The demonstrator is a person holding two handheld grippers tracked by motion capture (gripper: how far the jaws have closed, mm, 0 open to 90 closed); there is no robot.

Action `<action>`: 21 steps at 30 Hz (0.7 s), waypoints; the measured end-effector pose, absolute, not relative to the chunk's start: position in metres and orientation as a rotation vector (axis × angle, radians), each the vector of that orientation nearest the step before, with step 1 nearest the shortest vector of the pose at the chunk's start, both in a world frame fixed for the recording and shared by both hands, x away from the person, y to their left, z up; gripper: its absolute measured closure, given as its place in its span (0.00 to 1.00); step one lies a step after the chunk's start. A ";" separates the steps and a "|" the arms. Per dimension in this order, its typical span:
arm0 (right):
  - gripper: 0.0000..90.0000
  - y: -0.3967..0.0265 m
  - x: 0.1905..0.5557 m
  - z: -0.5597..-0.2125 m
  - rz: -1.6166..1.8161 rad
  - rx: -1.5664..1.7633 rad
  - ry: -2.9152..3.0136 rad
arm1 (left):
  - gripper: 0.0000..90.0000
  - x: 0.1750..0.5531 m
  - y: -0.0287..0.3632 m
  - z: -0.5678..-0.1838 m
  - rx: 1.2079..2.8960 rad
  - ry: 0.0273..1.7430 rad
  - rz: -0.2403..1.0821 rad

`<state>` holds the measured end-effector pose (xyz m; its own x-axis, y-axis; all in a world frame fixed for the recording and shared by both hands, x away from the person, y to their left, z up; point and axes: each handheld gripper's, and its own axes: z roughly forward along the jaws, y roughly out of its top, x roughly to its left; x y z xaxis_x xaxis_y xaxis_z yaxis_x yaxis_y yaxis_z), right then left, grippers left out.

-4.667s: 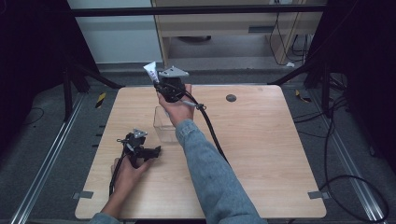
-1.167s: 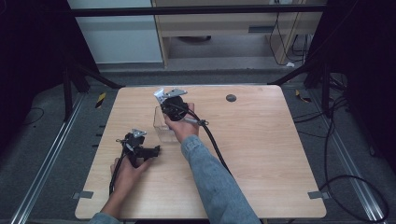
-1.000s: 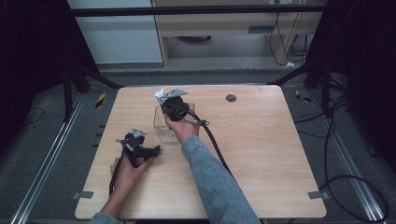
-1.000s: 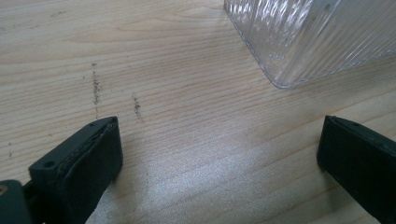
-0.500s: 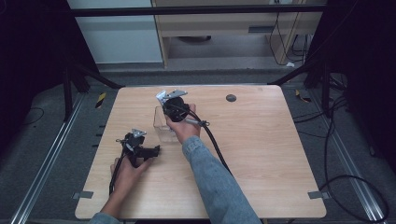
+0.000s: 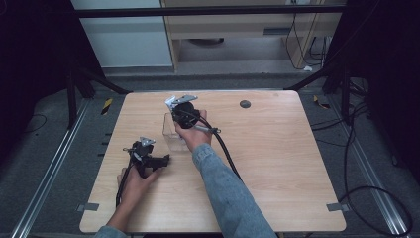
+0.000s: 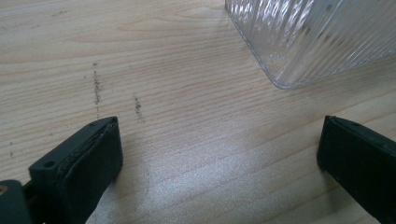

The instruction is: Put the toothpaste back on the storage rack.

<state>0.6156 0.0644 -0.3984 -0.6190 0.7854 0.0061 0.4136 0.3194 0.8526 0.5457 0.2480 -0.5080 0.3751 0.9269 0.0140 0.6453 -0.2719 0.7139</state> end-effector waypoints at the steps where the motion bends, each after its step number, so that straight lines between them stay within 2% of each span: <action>1: 0.88 0.065 0.616 -0.398 1.219 1.065 2.181 | 0.00 0.546 0.248 -0.508 2.016 1.351 0.584; 21: 0.88 0.078 0.622 -0.397 1.189 1.082 2.189 | 0.00 0.546 0.248 -0.508 2.016 1.351 0.584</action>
